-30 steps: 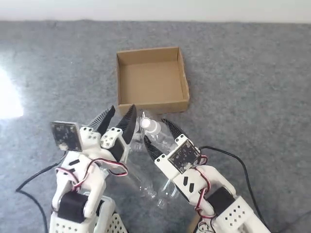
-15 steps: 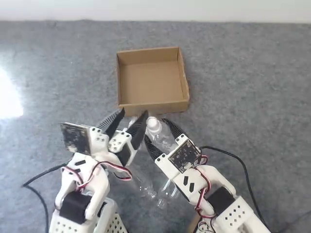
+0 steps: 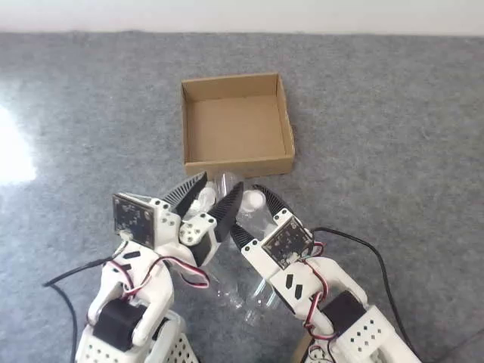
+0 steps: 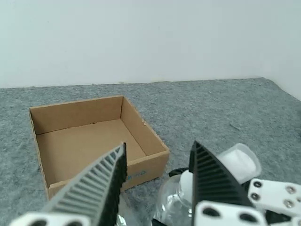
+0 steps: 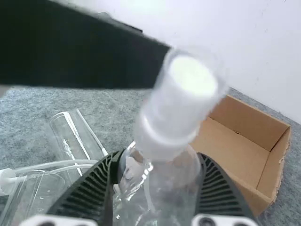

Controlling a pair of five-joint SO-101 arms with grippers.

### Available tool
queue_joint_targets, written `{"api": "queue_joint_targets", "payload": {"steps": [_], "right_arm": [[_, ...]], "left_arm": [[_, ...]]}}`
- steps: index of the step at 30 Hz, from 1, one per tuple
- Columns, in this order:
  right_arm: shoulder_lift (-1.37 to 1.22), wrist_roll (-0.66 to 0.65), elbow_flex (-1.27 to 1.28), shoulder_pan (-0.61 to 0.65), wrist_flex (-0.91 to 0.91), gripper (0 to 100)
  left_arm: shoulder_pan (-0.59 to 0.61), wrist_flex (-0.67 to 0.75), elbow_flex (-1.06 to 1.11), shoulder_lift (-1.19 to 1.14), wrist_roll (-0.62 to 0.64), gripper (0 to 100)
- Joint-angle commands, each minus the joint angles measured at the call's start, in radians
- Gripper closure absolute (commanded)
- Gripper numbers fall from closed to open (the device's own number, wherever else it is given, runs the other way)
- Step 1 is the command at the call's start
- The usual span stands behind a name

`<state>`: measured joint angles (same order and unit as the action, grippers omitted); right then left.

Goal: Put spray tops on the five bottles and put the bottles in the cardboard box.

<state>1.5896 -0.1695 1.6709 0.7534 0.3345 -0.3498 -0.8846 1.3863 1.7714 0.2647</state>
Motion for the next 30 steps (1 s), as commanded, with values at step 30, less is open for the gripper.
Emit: {"api": "queue_joint_targets", "payload": {"steps": [30], "right_arm": [[0.018,-0.017,-0.003,-0.073,0.007,89.0]], "left_arm": [[0.184,-0.049,-0.104,0.003,0.023,79]]}}
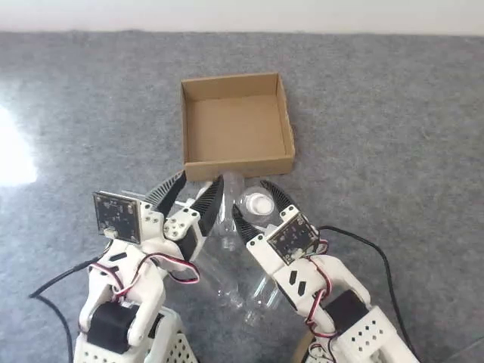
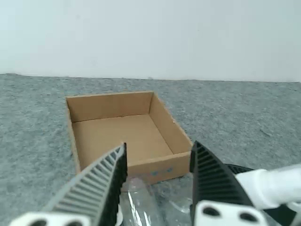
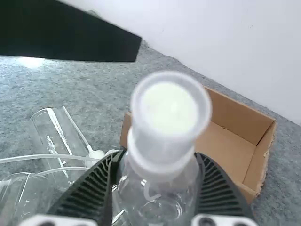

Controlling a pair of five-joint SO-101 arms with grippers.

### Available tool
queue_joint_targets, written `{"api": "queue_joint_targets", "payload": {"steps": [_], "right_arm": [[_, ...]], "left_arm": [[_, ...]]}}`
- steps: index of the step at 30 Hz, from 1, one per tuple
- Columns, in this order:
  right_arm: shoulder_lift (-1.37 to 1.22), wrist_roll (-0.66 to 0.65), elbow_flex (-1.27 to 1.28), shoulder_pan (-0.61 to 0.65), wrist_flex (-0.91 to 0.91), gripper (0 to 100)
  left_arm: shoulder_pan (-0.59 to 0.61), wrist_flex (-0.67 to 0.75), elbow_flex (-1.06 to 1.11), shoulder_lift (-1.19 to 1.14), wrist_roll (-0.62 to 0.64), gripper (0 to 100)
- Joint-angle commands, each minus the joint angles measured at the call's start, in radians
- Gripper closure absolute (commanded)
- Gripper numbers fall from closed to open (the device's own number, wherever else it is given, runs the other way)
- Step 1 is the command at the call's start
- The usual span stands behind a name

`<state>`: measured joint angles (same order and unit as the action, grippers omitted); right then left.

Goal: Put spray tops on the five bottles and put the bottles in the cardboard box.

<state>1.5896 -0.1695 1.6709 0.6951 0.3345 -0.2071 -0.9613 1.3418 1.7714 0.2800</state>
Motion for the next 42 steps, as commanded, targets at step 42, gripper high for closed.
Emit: {"api": "queue_joint_targets", "payload": {"steps": [42], "right_arm": [[0.008,-0.014,-0.347,-0.128,0.331,89.1]], "left_arm": [[0.477,0.281,0.346,0.003,-0.149,79]]}}
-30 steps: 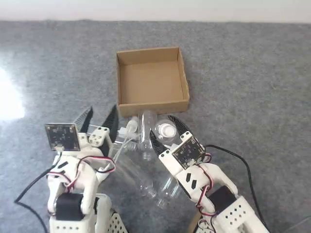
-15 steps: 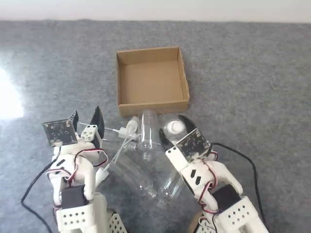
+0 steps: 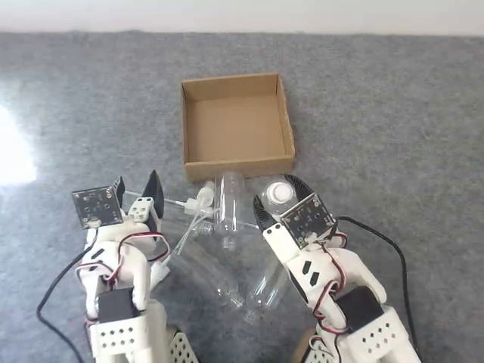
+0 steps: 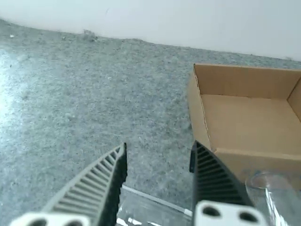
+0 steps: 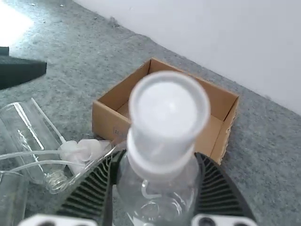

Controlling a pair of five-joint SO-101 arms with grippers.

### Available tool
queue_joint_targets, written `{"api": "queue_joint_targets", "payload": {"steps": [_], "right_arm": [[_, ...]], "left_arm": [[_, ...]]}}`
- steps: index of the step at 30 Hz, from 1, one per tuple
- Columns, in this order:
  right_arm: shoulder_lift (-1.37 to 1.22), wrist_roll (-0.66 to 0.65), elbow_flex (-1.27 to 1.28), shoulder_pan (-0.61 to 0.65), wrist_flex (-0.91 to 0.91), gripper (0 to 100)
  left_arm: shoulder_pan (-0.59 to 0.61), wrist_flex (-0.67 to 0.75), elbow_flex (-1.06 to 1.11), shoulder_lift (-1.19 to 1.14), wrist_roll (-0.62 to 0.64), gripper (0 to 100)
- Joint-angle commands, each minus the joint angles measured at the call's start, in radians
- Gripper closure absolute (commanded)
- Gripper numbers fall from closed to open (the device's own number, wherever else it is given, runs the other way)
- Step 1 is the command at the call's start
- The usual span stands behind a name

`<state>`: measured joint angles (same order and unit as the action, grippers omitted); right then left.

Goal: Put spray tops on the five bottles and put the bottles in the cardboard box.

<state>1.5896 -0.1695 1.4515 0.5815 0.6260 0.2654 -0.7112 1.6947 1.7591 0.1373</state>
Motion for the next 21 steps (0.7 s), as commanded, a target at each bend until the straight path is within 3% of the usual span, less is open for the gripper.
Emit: {"api": "queue_joint_targets", "payload": {"steps": [1,21], "right_arm": [[0.007,-0.012,-0.155,-0.015,0.054,89.1],[0.004,-0.017,-0.354,-0.016,0.076,89.1]], "left_arm": [[0.008,0.029,-0.007,0.014,-0.006,79],[0.006,-0.367,-0.007,0.014,0.031,79]]}}
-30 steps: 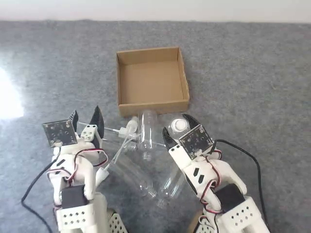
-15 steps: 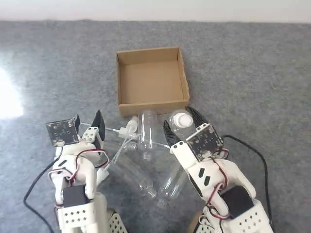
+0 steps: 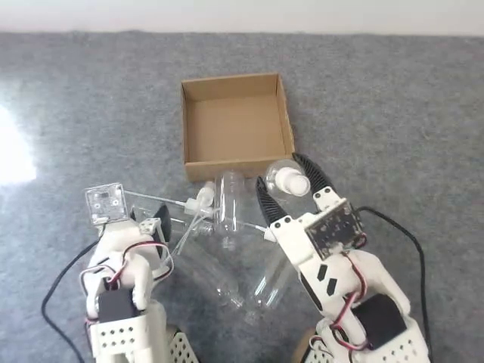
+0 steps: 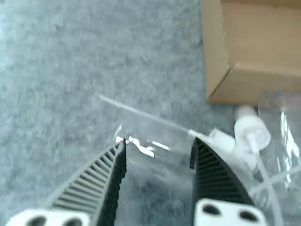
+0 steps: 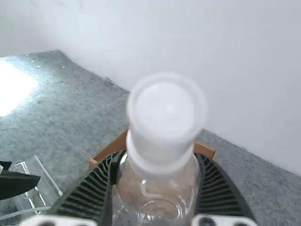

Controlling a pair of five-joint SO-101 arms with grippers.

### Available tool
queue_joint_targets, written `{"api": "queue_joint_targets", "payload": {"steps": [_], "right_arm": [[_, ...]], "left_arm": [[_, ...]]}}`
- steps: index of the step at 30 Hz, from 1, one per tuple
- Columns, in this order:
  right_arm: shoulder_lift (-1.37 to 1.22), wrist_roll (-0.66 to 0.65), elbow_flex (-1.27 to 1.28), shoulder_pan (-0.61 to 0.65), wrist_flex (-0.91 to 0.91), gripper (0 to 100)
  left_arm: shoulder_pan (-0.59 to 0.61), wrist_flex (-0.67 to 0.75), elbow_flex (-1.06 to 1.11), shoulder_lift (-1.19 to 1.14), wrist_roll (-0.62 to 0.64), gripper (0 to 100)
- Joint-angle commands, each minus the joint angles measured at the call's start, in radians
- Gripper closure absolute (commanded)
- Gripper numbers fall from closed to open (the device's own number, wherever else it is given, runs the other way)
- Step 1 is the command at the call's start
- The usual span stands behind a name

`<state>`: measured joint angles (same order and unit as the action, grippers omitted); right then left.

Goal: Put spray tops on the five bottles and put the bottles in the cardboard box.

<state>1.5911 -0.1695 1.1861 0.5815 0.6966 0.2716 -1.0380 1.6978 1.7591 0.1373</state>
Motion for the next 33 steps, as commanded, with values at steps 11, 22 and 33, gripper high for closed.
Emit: {"api": "queue_joint_targets", "payload": {"steps": [11,22,33], "right_arm": [[-0.025,-0.018,-0.195,-0.018,0.005,89.1],[-0.354,-0.018,-0.453,-0.094,-0.004,89.1],[-0.711,-0.008,-0.631,-0.09,-0.007,89.1]], "left_arm": [[0.0,-0.041,-0.01,0.011,0.091,79],[0.0,-0.041,-0.01,0.011,0.091,79],[0.0,-0.041,-0.01,0.011,0.091,79]]}}
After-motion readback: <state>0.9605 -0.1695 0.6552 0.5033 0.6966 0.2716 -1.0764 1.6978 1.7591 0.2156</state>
